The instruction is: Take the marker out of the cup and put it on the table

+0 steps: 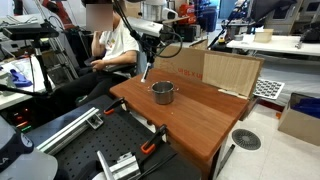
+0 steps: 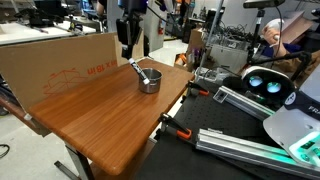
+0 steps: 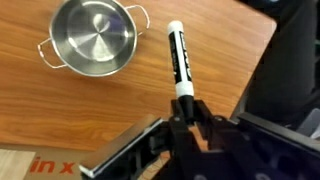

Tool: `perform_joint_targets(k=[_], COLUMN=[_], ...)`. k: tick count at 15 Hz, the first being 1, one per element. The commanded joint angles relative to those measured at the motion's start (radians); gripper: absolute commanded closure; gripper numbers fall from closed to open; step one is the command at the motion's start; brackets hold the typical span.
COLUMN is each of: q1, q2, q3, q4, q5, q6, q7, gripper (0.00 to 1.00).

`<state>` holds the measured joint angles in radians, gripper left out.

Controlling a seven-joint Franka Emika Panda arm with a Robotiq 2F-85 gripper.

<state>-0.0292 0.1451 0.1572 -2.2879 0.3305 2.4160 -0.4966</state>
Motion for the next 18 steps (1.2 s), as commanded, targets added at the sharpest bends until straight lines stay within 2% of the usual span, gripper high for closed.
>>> perform_joint_targets(k=[1,7,14,18], q1=[0.006,-0.014,-0.05,-0.047], q2=[-0.023,0.077,0.322,0.455], q3=[-0.008,-0.033,-0.043,-0.042], q4=[-0.013,0.098,0.348,0.486], q5=[0.079,0.128,0.095,0.07], q6=[-0.019,-0.137,-0.321,-0.394], q7=[-0.031,-0.043,0.014,0.072], gripper=[0.95,0.95,0.95,0.95])
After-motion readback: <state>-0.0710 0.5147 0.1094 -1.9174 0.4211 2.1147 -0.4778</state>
